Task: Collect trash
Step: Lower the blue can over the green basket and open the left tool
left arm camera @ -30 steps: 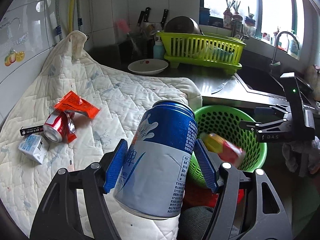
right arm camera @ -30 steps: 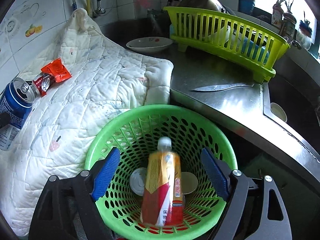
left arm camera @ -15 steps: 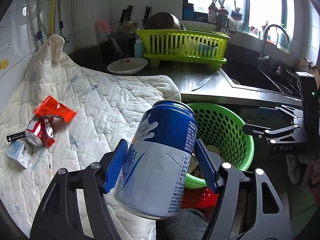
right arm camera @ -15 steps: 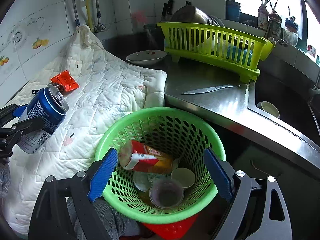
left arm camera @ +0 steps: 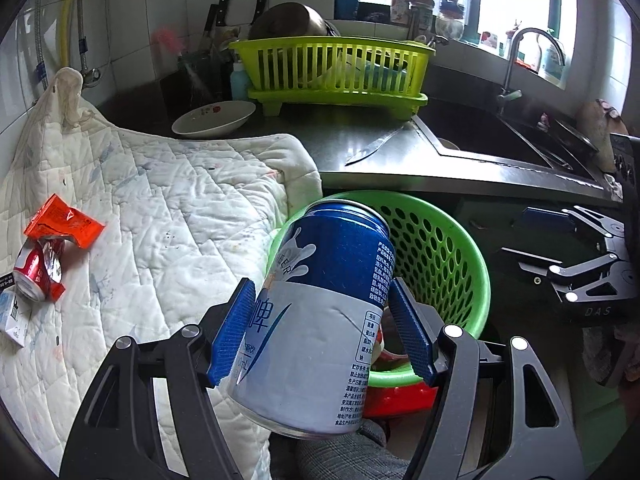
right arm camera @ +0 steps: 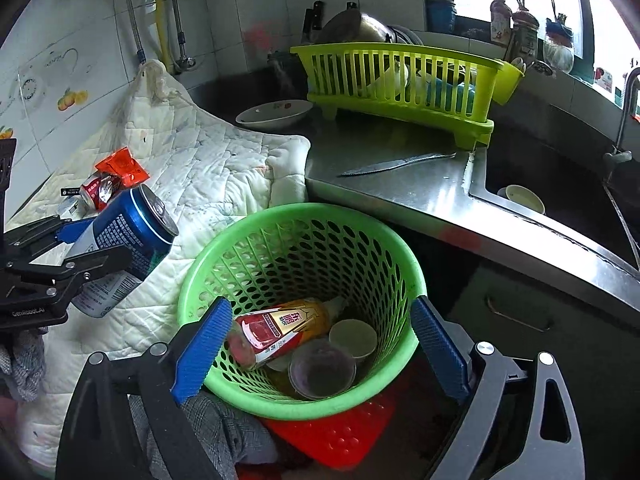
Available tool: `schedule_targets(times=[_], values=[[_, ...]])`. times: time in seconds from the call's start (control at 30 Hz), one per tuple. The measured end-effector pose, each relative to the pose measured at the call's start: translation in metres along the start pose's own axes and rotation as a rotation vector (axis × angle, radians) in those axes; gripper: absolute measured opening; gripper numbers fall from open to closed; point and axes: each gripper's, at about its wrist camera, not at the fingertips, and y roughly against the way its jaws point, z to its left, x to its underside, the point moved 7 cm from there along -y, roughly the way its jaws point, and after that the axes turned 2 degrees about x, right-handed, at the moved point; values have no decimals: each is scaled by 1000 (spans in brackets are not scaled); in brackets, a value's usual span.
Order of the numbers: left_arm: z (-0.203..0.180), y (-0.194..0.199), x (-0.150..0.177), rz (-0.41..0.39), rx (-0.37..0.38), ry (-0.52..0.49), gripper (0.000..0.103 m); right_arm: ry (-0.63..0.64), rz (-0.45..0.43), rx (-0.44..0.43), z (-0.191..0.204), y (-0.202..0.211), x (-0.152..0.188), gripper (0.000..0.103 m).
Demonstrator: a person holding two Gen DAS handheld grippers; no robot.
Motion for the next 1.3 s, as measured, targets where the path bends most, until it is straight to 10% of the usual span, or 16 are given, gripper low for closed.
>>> schedule_targets(times=[0.73,1.3], values=[[-54,-54,-14,84,94,-2,70,-70,-44,17,-36,24,4,89],[-38,-22,-14,21,78,32,80,-92,-62,-13,-34,31,0,89]])
